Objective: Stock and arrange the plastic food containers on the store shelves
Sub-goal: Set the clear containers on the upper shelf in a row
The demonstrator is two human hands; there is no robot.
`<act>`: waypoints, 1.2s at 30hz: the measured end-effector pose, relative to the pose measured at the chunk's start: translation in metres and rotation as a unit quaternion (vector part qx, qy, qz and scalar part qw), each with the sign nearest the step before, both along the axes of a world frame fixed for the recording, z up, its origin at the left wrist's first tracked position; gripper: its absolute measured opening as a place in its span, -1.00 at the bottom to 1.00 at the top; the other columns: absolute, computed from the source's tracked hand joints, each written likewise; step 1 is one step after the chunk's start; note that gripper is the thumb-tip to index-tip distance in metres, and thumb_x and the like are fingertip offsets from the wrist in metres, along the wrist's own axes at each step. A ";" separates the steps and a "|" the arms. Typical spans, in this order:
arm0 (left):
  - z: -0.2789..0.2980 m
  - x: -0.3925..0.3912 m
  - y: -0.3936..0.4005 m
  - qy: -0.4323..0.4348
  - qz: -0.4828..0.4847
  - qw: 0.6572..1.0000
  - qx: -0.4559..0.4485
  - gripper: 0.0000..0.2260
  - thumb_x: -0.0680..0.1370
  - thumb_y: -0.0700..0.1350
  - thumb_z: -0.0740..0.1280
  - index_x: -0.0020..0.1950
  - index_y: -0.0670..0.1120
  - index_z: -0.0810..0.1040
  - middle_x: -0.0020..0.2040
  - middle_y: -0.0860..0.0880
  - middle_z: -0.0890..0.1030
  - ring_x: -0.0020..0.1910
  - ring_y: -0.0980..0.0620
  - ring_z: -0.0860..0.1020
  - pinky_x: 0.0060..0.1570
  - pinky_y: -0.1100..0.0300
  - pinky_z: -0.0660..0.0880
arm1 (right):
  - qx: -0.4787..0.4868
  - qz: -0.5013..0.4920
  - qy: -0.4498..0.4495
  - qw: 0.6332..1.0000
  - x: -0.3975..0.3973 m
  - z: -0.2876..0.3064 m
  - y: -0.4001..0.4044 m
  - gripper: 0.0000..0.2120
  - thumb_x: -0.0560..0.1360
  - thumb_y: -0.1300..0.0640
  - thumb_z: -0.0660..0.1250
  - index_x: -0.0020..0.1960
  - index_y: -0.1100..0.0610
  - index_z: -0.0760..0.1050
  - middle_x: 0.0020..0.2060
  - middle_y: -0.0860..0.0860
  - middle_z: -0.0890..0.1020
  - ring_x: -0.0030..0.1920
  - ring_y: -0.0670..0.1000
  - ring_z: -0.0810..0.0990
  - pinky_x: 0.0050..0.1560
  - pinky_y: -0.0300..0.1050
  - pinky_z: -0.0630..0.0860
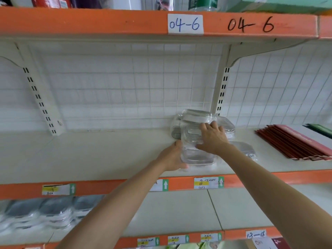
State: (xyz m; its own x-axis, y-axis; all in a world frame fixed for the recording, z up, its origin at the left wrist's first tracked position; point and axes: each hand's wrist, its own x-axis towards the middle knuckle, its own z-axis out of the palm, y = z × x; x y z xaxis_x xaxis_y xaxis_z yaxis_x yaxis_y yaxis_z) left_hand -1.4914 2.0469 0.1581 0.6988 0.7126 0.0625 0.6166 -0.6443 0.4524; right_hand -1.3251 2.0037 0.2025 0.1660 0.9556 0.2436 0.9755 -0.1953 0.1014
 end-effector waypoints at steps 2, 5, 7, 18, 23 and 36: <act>0.003 -0.010 0.001 -0.004 -0.006 1.000 -0.016 -0.38 0.37 -0.07 0.50 0.30 -0.16 0.26 0.21 -0.10 0.44 0.12 -0.07 0.47 -0.05 0.14 0.42 | -0.015 0.006 0.011 1.000 -0.003 0.001 0.000 -0.27 0.38 -0.22 0.36 0.39 0.11 0.19 0.29 0.05 0.34 0.31 0.13 0.25 0.28 0.08 0.25; 0.004 -0.031 0.006 0.000 -0.016 0.999 -0.043 -0.36 0.37 -0.08 0.51 0.32 -0.12 0.25 0.24 -0.06 0.46 0.10 -0.01 0.47 0.01 0.15 0.44 | -0.067 0.022 0.098 0.993 -0.009 -0.005 -0.001 -0.22 0.37 -0.26 0.37 0.44 0.07 0.19 0.31 0.11 0.24 0.35 0.20 0.24 0.34 0.16 0.27; 0.004 -0.046 0.010 0.003 -0.020 0.998 -0.052 -0.35 0.37 -0.06 0.51 0.33 -0.10 0.24 0.23 -0.02 0.47 -0.04 0.07 0.45 -0.13 0.24 0.40 | -0.099 0.025 0.146 0.984 -0.012 -0.009 -0.001 -0.21 0.38 -0.26 0.37 0.46 0.08 0.18 0.33 0.15 0.23 0.35 0.23 0.26 0.35 0.12 0.27; 0.003 -0.138 0.042 -0.006 0.078 0.995 -0.061 -0.37 0.35 -0.09 0.52 0.31 -0.06 0.27 0.17 0.04 0.44 -0.17 0.23 0.41 -0.29 0.41 0.31 | -0.068 0.034 0.135 0.988 -0.031 -0.015 -0.004 -0.55 0.46 -0.10 0.34 0.14 0.16 0.26 0.00 0.15 0.55 -0.06 0.13 0.50 -0.09 -0.05 0.39; 0.008 -0.157 0.042 0.057 0.084 0.994 -0.040 -0.25 0.40 -0.08 0.46 0.48 -0.06 0.15 0.34 -0.01 0.23 0.36 0.00 0.26 0.28 0.11 0.35 | -0.133 0.112 0.192 0.966 -0.043 -0.025 -0.003 -0.28 0.36 -0.16 0.45 0.25 0.21 0.16 0.12 0.10 0.48 0.11 0.14 0.48 0.02 -0.03 0.36; 0.009 -0.140 0.019 0.157 0.127 0.972 0.122 -0.21 0.25 0.11 0.52 0.36 -0.07 0.25 0.23 -0.04 0.23 0.23 -0.04 0.20 0.17 -0.03 0.32 | -0.042 0.050 0.087 0.994 -0.072 -0.055 0.003 -0.03 0.26 -0.34 0.38 0.43 0.16 0.08 0.30 0.07 0.27 0.33 0.11 0.23 0.27 0.10 0.25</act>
